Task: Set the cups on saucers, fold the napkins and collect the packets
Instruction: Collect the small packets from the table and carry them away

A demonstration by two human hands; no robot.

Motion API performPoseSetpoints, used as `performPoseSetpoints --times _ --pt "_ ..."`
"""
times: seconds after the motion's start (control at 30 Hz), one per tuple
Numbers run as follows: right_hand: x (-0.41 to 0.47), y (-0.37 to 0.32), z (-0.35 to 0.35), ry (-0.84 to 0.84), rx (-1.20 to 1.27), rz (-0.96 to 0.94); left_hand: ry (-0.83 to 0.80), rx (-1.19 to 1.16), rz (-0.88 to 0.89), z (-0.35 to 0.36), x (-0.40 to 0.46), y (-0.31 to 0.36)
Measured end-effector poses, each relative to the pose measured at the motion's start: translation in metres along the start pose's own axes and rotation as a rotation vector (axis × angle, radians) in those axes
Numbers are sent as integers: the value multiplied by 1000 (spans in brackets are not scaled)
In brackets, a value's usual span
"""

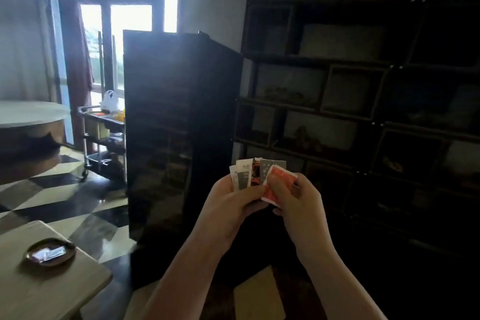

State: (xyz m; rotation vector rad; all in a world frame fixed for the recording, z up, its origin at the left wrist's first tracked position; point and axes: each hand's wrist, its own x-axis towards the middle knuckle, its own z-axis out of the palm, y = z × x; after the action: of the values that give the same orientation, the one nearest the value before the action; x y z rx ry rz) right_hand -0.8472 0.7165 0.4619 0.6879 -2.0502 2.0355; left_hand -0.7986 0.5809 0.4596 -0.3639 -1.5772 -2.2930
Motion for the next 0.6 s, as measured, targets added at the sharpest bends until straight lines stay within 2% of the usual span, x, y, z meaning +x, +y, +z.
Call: performPoseSetpoints --times 0.33,0.53,0.6 --pt "80 151 81 -378 224 293 480 215 -75 -96 59 -88" --pt "137 230 118 -565 177 271 769 199 -159 -152 92 -147" --pt "155 255 133 -641 151 275 929 169 -173 -165 103 -165"
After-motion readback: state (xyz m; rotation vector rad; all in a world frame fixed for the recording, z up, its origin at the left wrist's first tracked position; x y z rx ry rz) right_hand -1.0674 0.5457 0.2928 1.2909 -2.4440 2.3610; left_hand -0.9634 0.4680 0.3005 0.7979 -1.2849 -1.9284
